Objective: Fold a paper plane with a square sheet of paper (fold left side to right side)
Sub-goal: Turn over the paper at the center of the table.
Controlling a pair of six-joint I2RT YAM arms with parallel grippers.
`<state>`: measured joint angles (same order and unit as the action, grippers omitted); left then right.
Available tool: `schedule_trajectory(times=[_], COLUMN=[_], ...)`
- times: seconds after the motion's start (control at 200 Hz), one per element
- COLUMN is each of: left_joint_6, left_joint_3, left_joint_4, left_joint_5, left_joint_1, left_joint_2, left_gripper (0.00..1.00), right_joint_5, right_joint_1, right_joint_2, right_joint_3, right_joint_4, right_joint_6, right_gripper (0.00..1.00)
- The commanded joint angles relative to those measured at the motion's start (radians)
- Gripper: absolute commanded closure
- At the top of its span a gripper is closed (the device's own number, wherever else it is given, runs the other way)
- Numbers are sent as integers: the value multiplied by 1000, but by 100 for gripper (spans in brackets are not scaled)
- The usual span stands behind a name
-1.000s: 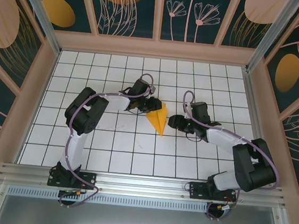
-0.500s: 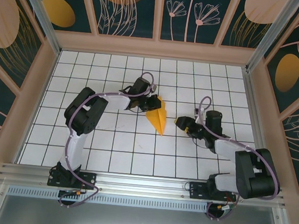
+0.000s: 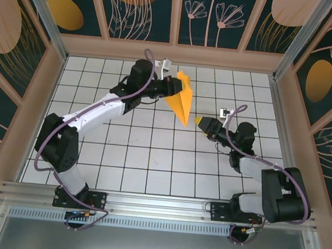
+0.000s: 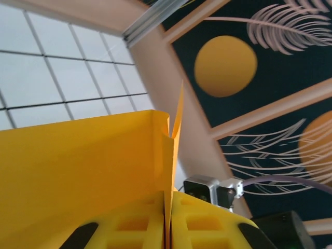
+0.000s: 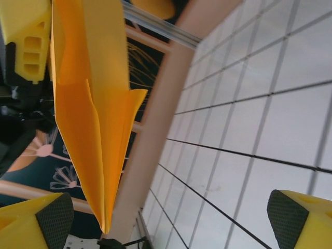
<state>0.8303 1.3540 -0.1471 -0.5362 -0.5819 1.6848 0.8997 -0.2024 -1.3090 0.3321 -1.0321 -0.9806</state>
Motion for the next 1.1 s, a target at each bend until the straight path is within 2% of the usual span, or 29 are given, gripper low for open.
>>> schedule_trajectory(times=[0.0,0.33,0.43,0.59,0.696,0.896,1.096], left_joint_6=[27,57,92,84,82,26,-54], left_joint_3=[19,-20,-37,-39,-43,-29,-30], left_joint_4=[-34,-63,-111,-100,-101,-36,61], left_joint_5=[-55,-113,-150,-148,-147,-102,-9], left_joint_1=[-2,-4,-4,-3,-4,-3,6], left_joint_2=[-32,-79,-79,-72,-63,-65,-95], left_gripper=[87,85,85,85,81,73,61], right_joint_5=[39,-5,-13,-23,-36,-63,-109], right_joint_1=[-50,-180,-193,-200,-200,-197,-195], right_joint_2=[26,-4,-23,-27,-27,-8,47], right_joint_3=[41,165,187,199,194,185,196], right_joint_4=[-199,-171,-175,-136,-94,-1,230], right_joint_6=[-69,-51,-60,-37,-16,36,166], right_gripper=[1,2,11,35,52,71,83])
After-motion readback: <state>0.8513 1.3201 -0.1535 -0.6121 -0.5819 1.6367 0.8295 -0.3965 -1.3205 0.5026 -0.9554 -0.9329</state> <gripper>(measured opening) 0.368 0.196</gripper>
